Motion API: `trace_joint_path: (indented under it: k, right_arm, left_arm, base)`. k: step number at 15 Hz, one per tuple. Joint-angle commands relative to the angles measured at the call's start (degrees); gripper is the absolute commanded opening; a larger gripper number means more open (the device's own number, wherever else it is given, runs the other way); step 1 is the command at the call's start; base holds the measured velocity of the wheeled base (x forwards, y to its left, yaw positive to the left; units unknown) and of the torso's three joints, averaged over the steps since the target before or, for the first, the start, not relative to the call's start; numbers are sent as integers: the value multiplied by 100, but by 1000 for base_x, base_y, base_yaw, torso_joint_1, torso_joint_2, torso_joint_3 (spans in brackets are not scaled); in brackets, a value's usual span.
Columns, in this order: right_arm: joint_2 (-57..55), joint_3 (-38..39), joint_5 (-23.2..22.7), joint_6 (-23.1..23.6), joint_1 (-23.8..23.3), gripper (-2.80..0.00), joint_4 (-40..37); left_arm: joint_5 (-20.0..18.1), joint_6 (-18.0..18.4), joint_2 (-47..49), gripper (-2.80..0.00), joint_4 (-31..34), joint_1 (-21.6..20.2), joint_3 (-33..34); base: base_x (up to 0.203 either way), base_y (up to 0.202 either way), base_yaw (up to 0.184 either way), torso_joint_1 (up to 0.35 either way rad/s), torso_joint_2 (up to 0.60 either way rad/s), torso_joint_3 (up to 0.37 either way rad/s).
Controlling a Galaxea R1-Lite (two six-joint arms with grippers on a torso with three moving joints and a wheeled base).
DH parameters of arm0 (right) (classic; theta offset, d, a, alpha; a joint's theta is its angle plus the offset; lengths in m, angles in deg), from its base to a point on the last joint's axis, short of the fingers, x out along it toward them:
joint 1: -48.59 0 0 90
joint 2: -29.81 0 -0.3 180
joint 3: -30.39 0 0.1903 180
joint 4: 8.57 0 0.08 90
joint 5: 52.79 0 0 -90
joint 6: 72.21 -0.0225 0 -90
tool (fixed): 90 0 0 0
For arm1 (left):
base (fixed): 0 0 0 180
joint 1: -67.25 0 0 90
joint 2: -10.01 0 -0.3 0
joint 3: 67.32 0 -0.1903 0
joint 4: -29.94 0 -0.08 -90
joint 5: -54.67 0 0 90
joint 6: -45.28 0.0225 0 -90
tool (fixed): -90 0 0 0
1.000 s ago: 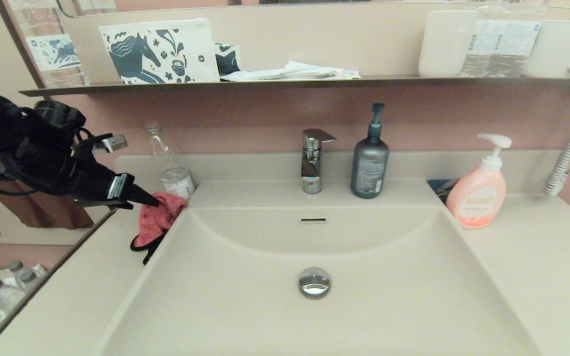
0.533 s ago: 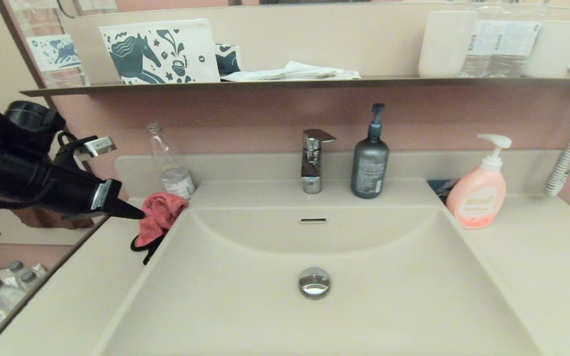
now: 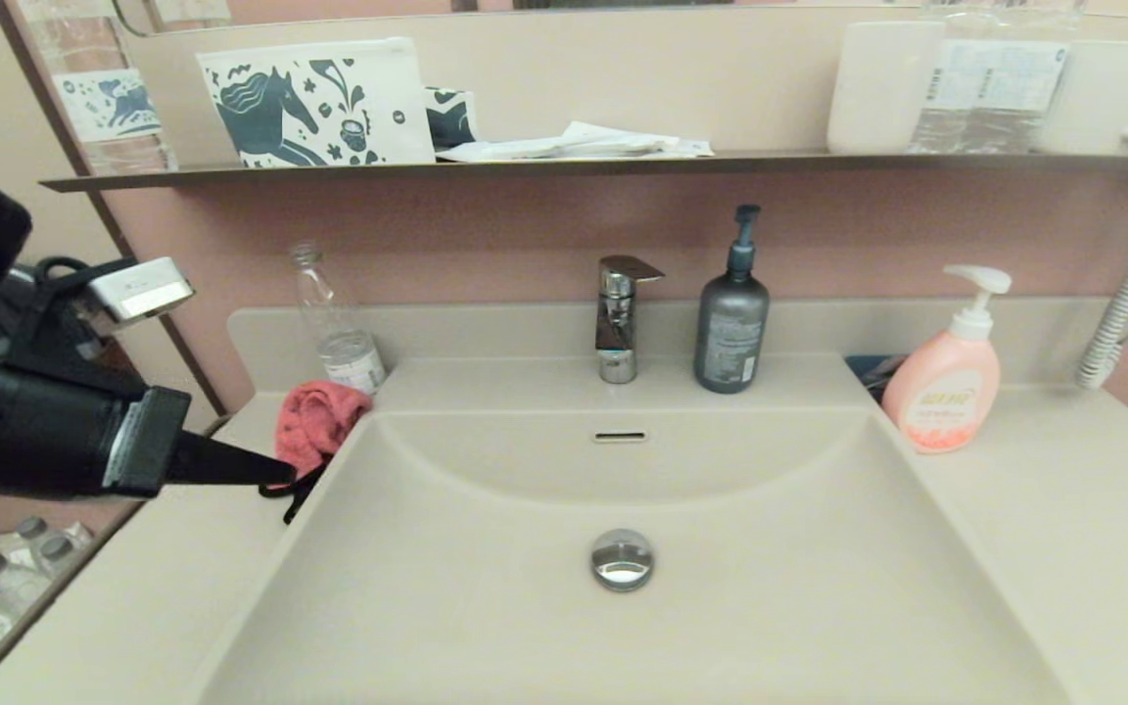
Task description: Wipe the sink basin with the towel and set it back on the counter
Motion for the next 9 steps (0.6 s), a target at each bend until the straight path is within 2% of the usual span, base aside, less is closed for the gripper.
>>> trace_joint_path:
  k: [1,2,4,7,9]
  right_arm:
    - [-5,0,1,0,1,-280,0]
    - [-5,0,1,0,1,-280,0]
    - [-5,0,1,0,1,-280,0]
    - [-5,0,1,0,1,-280,0]
    - [-5,0,1,0,1,-280,0]
  left_arm:
    - [67,-746,-965,-280,21,862,268]
    - [280,-1225,-1238,-280,-5,1051,355]
    - [900,-1728,-1823,-280,-207,1164,624]
    - [1913,-1918,-3034,-280,-451,1179,1113]
    - [2767,-2006,-3874,-280,-501,1035,1319]
  base:
    - [0,0,0,0,0,0]
    - [0,0,0,0,0,0]
    - [0,0,0,0,0,0]
    - [0,0,0,0,0,0]
    - [0,0,0,0,0,0]
